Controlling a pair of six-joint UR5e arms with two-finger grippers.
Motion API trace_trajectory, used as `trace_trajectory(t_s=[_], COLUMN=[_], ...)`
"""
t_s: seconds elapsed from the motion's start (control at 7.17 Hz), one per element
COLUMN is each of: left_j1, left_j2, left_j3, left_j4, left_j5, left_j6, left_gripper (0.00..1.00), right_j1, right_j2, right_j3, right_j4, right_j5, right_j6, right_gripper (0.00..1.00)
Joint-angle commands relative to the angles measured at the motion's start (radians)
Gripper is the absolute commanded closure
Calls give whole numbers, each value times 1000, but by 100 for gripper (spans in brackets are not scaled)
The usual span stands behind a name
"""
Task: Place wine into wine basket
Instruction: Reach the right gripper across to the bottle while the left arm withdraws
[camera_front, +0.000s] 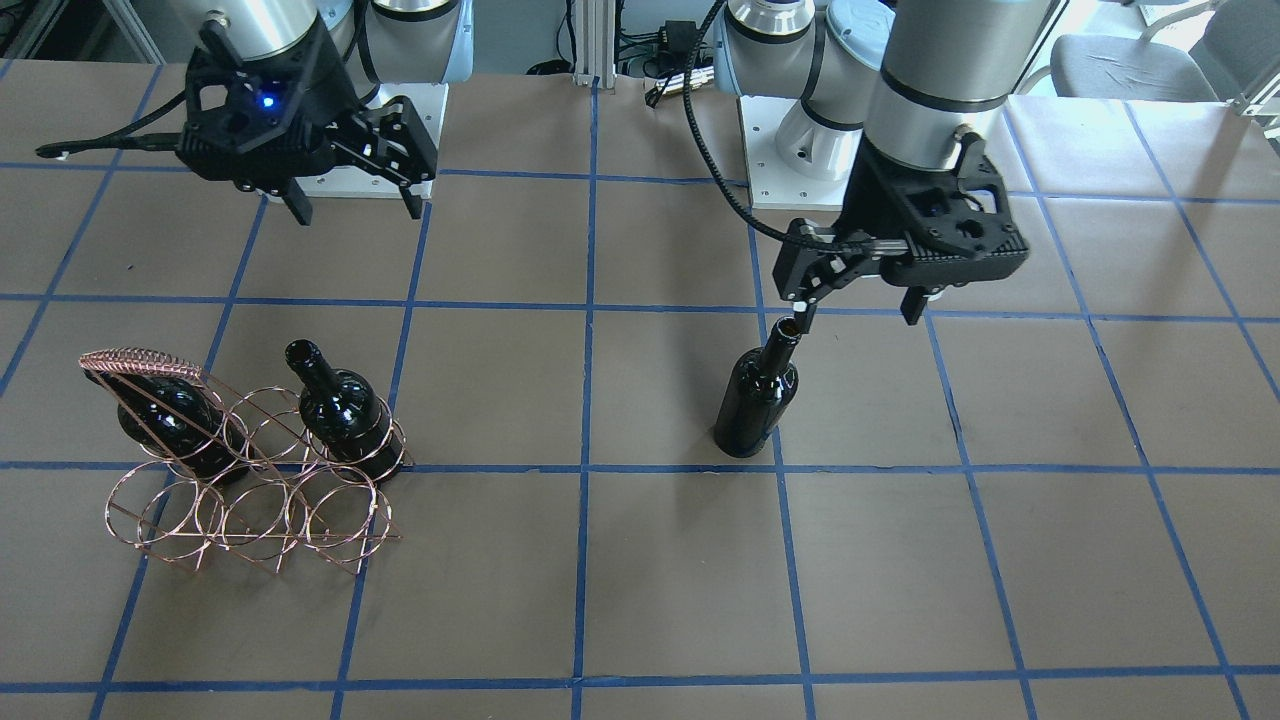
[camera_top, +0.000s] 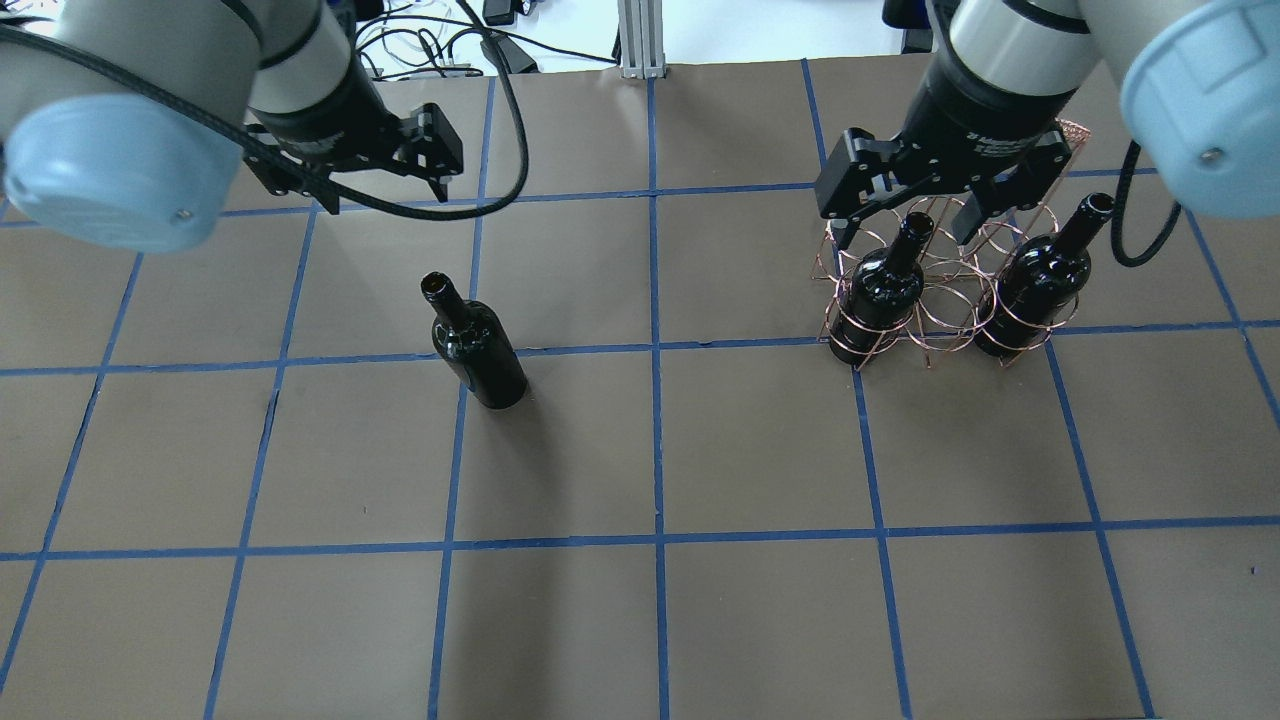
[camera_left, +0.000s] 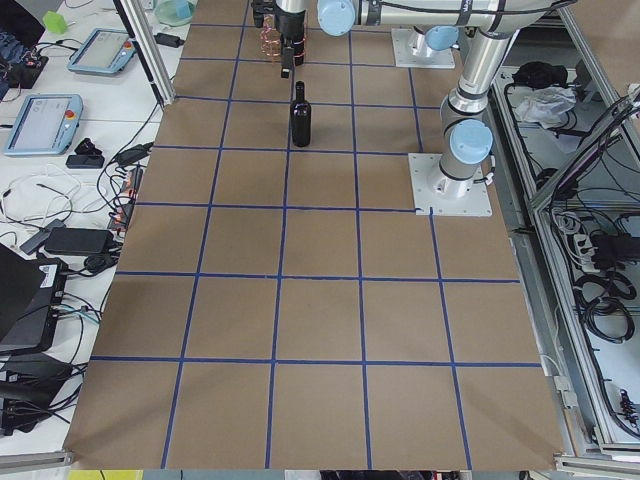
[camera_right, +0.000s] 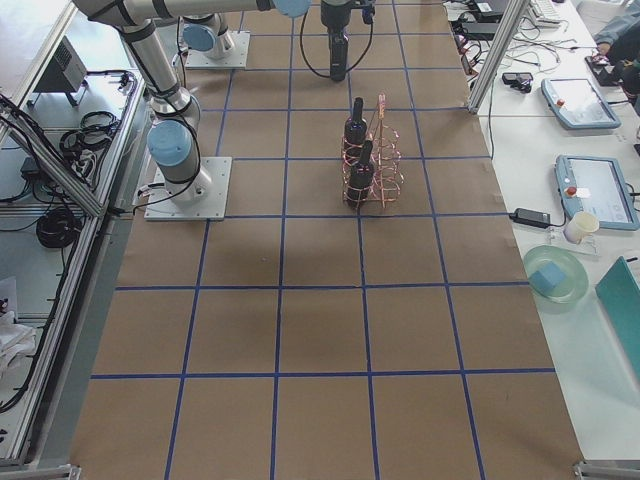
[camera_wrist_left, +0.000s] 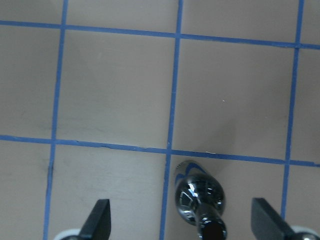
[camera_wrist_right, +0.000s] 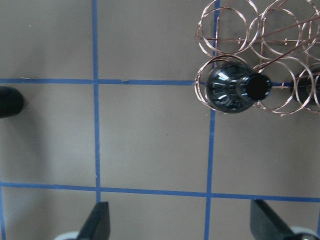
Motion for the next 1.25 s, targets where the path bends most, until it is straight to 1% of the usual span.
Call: trace_trajectory(t_s=[0.0, 0.14, 0.28, 0.42, 0.56, 0.7, 0.84, 0.98, 1.12], left_j1=[163, 232, 293, 365, 427, 461, 469, 473, 481], left_j2=[-2, -3, -8, -17, -26, -38, -44, -57, -61], left_j3=[35, 36, 36, 35, 35, 30, 26, 22, 22], left_j4=[-28, -26, -26, -26, -24, -20, -20, -20, -20], left_j5=[-11, -12, -11, -12, -11, -5, 3, 3, 0], left_j6=[167, 230, 278, 282, 286, 306, 329, 331, 332], left_gripper=[0, 0, 0, 0, 0, 0, 0, 0, 0], right_j1=[152, 228, 314, 365, 417, 469, 497, 514, 531], right_j2=[49, 115, 202, 270, 312, 353, 398, 440, 468], right_j3=[-43, -101, -167, -225, -248, -250, -252, -252, -256], right_j4=[-16, -20, -67, -92, -118, -188, -227, -311, -368], right_j5=[7, 10, 10, 10, 10, 13, 13, 13, 13], right_j6=[240, 357, 461, 566, 632, 722, 758, 801, 830], right_gripper=[0, 0, 0, 0, 0, 0, 0, 0, 0])
